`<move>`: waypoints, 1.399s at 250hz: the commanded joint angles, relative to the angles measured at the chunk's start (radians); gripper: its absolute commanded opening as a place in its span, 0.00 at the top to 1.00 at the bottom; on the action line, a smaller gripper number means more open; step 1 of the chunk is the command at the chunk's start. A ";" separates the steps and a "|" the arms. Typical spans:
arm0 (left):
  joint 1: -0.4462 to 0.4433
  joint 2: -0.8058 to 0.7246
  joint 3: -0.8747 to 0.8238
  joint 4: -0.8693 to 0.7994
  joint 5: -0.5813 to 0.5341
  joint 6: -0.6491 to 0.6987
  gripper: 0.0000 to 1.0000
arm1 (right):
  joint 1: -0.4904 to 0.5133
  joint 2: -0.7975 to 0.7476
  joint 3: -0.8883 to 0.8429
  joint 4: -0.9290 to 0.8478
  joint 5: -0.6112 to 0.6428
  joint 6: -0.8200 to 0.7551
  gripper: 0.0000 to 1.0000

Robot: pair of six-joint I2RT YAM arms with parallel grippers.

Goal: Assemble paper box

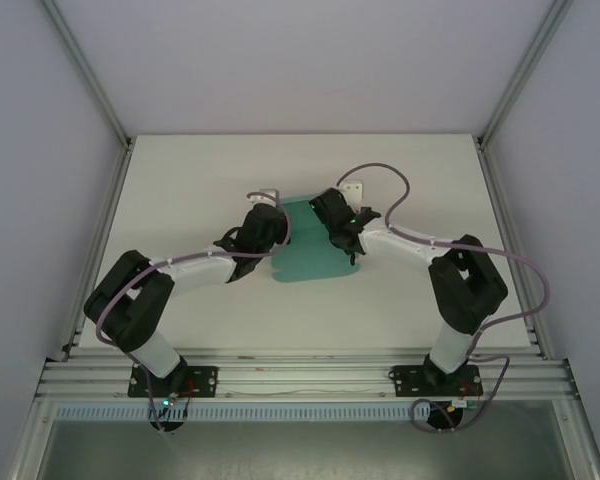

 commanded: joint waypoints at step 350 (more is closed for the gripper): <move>-0.006 0.012 -0.077 0.222 0.037 0.172 1.00 | -0.407 -0.379 -0.320 0.247 -1.434 -0.461 0.32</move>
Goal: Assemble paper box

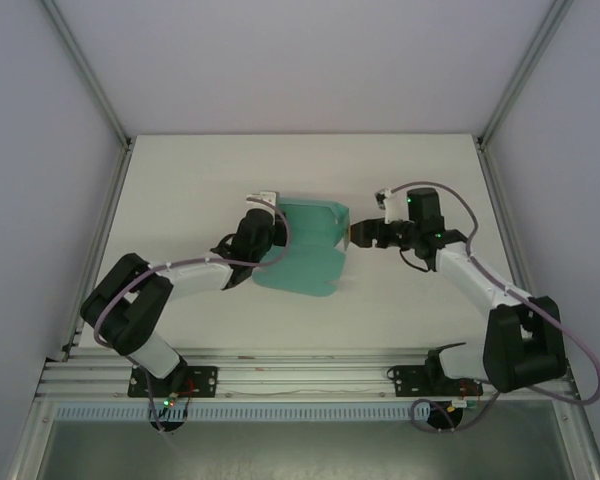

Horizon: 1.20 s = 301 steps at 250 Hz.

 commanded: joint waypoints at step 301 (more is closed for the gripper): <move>-0.029 0.173 0.005 0.031 -0.053 0.029 1.00 | 0.258 0.452 0.102 0.429 0.260 0.085 0.44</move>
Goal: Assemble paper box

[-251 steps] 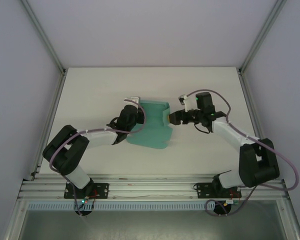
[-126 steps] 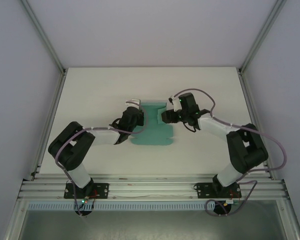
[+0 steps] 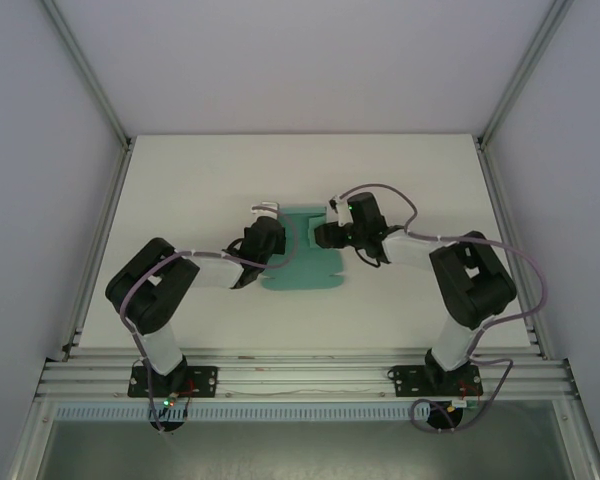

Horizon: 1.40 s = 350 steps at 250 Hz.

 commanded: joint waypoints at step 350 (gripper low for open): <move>-0.056 0.029 0.090 -0.195 -0.029 -0.136 1.00 | 0.061 0.377 0.403 -0.655 1.223 0.512 1.00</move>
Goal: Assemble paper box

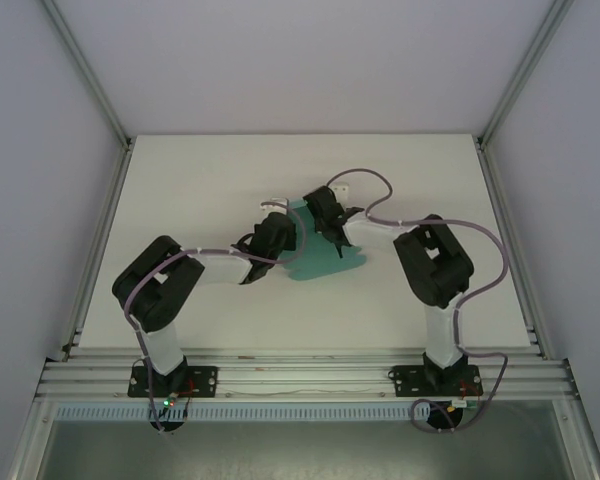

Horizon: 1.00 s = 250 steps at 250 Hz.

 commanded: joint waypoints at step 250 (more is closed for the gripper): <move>-0.014 -0.007 0.029 -0.149 -0.009 -0.034 1.00 | -0.096 -0.215 -0.395 0.465 -0.180 -0.177 0.47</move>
